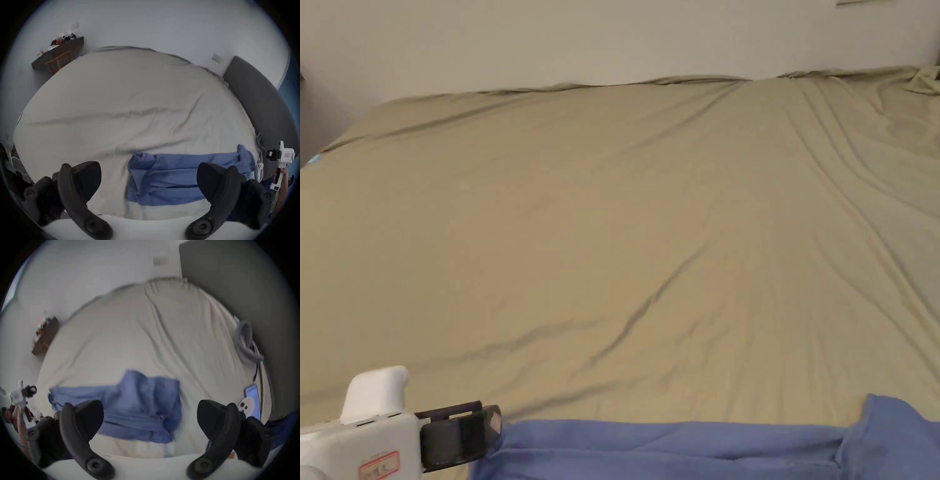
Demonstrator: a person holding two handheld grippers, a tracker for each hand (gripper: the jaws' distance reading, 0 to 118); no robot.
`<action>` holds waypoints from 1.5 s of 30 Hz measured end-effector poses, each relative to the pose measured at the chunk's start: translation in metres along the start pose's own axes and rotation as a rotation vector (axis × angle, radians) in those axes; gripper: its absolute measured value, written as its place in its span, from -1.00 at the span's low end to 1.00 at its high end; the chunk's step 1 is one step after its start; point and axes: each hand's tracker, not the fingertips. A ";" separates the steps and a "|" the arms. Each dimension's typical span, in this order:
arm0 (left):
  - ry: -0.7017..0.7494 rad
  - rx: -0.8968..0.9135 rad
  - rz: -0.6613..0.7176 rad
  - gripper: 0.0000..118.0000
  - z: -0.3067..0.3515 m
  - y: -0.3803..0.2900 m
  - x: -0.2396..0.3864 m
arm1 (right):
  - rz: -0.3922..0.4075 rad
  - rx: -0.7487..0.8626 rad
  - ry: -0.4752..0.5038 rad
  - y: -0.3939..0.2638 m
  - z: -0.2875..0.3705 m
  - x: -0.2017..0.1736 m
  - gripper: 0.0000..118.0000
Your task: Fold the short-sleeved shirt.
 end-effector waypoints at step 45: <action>-0.631 -0.069 0.685 -0.80 -0.041 -0.024 -0.121 | 0.132 -0.115 0.500 -0.025 -0.019 -0.073 -0.95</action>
